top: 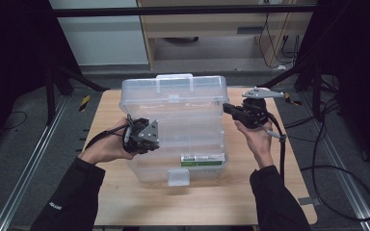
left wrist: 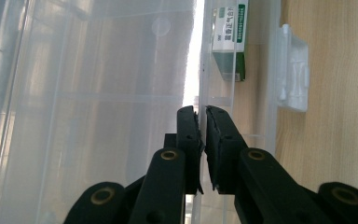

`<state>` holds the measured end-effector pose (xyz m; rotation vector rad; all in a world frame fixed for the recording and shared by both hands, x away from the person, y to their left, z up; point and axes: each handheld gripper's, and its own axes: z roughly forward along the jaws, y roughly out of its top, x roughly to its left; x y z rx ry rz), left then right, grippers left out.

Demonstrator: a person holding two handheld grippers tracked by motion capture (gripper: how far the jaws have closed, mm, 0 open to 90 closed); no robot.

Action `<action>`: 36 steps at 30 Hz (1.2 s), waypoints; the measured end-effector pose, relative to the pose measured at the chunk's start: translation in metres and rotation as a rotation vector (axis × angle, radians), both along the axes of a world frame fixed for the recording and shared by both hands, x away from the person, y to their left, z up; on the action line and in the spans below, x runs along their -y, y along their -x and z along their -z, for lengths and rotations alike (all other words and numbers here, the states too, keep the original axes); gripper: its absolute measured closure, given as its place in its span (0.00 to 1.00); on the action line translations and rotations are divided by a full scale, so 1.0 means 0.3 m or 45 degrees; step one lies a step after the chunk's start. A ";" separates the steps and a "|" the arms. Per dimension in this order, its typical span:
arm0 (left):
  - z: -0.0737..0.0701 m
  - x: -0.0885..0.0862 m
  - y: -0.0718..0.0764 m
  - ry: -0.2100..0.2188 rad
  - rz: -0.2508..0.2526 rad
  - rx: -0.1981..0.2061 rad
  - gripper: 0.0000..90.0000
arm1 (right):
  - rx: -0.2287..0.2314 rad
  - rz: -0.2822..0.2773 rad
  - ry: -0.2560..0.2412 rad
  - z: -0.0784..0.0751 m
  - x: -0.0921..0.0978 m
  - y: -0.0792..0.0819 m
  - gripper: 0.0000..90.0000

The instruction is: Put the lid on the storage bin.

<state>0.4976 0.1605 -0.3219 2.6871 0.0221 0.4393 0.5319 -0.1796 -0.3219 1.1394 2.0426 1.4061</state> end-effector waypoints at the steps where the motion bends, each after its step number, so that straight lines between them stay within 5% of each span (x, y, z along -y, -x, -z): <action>1: 0.001 0.000 0.001 0.001 -0.001 0.002 0.92 | -0.002 -0.003 0.003 0.001 -0.001 0.000 1.00; 8: 0.002 -0.003 0.003 0.055 -0.033 -0.009 0.80 | 0.000 -0.012 0.007 0.002 -0.006 0.003 1.00; 18: 0.010 -0.011 -0.003 0.326 -0.125 -0.067 0.59 | 0.005 -0.025 0.004 0.002 -0.006 0.009 1.00; 21: 0.022 -0.021 -0.005 0.458 -0.156 -0.086 0.56 | 0.004 -0.026 0.005 0.001 -0.006 0.010 1.00; 25: 0.031 -0.028 -0.004 0.541 -0.190 -0.088 0.56 | 0.004 -0.027 0.008 0.002 -0.006 0.013 1.00; 27: 0.041 -0.035 0.001 0.633 -0.245 -0.083 0.56 | 0.006 -0.031 0.007 0.003 -0.005 0.013 1.00; 36: 0.049 -0.062 0.024 0.824 -0.419 -0.031 0.59 | 0.005 -0.038 0.010 0.002 -0.007 0.017 1.00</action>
